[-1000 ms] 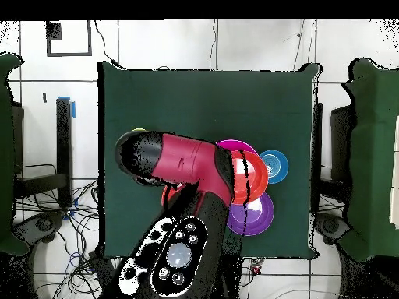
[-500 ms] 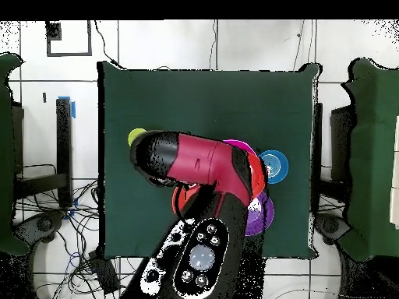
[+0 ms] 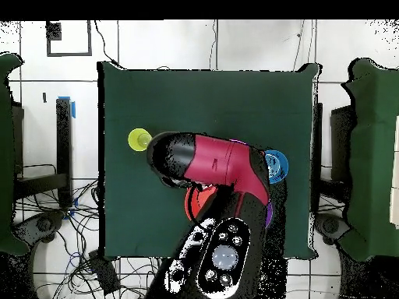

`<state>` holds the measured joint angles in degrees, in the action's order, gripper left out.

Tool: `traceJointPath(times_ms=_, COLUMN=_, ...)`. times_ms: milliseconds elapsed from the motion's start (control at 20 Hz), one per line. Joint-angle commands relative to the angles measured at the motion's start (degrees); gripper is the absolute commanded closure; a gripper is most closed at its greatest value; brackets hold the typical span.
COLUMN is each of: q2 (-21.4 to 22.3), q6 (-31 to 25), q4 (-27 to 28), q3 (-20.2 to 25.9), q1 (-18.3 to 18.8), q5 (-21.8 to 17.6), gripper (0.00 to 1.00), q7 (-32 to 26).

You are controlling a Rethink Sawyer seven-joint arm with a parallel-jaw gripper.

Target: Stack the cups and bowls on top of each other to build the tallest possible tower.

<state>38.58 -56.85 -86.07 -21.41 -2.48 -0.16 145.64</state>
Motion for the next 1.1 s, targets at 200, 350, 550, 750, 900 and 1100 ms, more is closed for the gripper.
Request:
traceJointPath(times_ms=200, q2=-1.1, q6=-0.4, q4=-1.2, q3=8.7, q1=4.0, q5=-9.5, gripper=1.0, q7=-16.0)
traceJointPath(times_ms=350, q2=-1.9, q6=1.0, q4=-0.7, q3=9.4, q1=5.2, q5=-11.5, gripper=1.0, q7=-16.0)
traceJointPath(times_ms=550, q2=-2.9, q6=2.4, q4=0.2, q3=10.3, q1=6.2, q5=-14.0, gripper=1.0, q7=-15.1)
traceJointPath(times_ms=750, q2=-3.4, q6=3.3, q4=0.7, q3=11.4, q1=7.6, q5=-16.1, gripper=1.0, q7=-14.9)
traceJointPath(times_ms=900, q2=-3.9, q6=4.2, q4=1.0, q3=12.2, q1=8.8, q5=-18.0, gripper=1.0, q7=-14.9)
traceJointPath(times_ms=1100, q2=-5.2, q6=5.5, q4=2.4, q3=13.3, q1=10.0, q5=-20.5, gripper=1.0, q7=-14.4)
